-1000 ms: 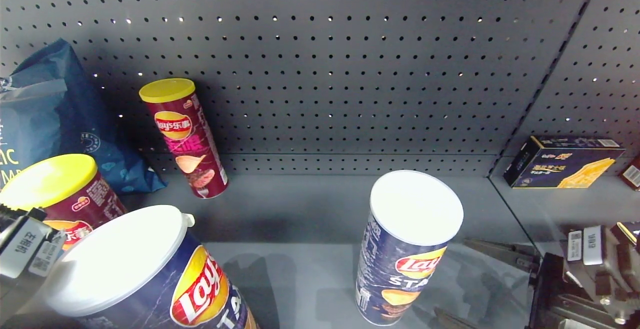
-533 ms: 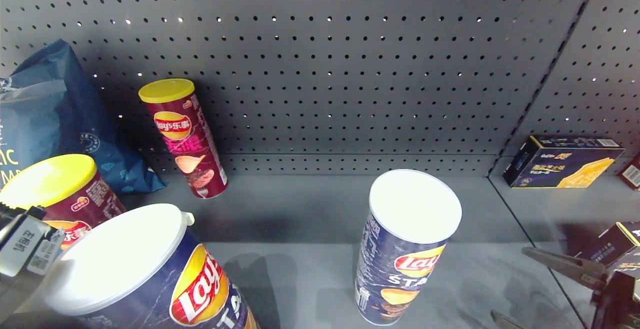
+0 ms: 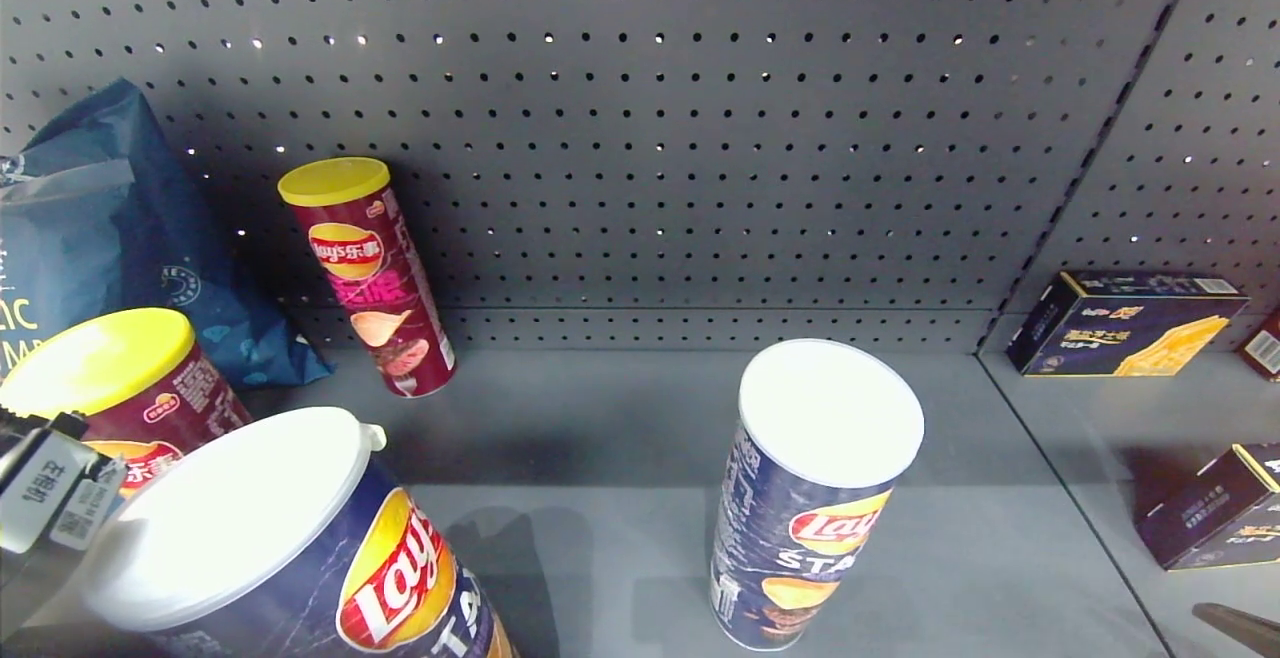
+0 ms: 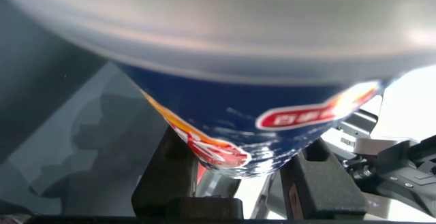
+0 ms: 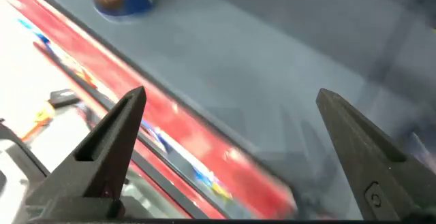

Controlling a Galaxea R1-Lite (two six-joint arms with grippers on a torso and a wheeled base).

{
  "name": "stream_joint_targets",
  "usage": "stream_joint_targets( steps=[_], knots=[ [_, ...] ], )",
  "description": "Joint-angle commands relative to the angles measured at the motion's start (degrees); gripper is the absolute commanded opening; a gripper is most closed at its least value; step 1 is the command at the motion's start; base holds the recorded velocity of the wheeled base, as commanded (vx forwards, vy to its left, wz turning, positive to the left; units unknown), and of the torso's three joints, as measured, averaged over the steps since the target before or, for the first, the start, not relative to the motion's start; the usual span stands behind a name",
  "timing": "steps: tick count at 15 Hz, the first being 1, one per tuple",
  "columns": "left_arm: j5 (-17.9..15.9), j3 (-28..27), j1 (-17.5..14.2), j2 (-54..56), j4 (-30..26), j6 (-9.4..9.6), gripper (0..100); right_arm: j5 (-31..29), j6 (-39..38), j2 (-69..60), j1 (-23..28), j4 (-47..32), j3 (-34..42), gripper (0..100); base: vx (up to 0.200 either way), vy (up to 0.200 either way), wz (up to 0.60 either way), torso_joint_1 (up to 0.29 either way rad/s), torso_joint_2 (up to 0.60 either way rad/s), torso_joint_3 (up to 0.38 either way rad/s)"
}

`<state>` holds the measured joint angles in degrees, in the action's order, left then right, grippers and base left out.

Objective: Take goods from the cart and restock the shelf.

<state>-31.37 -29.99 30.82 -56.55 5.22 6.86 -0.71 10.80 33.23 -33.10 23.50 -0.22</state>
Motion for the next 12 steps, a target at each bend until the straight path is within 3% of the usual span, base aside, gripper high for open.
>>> stream_joint_targets(
  steps=[1, 2, 3, 4, 5, 7, 10, 12],
  knots=[
    [0.0, 0.0, 0.0, 0.0, 0.1, -0.01, 0, -4.6, 0.2, -16.7, 0.2, -12.7, 0.0, 100, 0.0, 0.0, 0.0, 0.0, 0.0, 0.0],
    [0.0, 0.0, 0.0, 0.0, 0.1, -0.01, 0, -6.1, 2.1, -24.1, 1.0, -21.4, -0.6, 100, 0.0, 0.0, 0.0, 0.0, 0.0, 0.0],
    [-0.1, 0.0, 0.0, 0.0, 0.1, -0.01, 0, -7.9, 2.3, -25.6, 3.0, -24.6, -2.4, 100, 0.0, 0.0, 0.0, 0.0, 0.0, 0.0],
    [-0.1, -0.1, 0.0, 0.0, 0.1, -0.01, 0, -8.2, 2.3, -25.5, 3.6, -24.6, -2.4, 100, 0.0, 0.0, 0.0, 0.0, 0.0, 0.0],
    [-0.1, -0.2, 0.0, 0.0, 0.2, -0.01, 0, -9.0, 2.6, -24.2, 11.7, -24.6, -2.4, 100, 0.0, 0.0, 0.0, 0.0, 0.0, 0.0],
    [-0.1, -1.2, 0.0, 0.0, 0.3, -0.01, 0, -8.0, 2.2, -24.6, 15.8, -24.6, -2.3, 100, 0.0, 0.0, 0.0, 0.0, 0.0, 0.0],
    [-0.4, -1.8, 0.0, 0.0, 0.4, 0.08, 0, -9.8, 0.4, -26.6, 29.0, -24.6, -2.3, 100, 0.0, 0.0, 0.0, 0.0, 0.0, 0.0],
    [-0.5, -2.1, 0.0, 0.0, 0.4, 0.08, 0, -9.8, -2.8, -30.4, 33.8, -24.6, -2.2, 100, 0.0, 0.0, 0.0, 0.0, 0.0, 0.0]
  ],
)
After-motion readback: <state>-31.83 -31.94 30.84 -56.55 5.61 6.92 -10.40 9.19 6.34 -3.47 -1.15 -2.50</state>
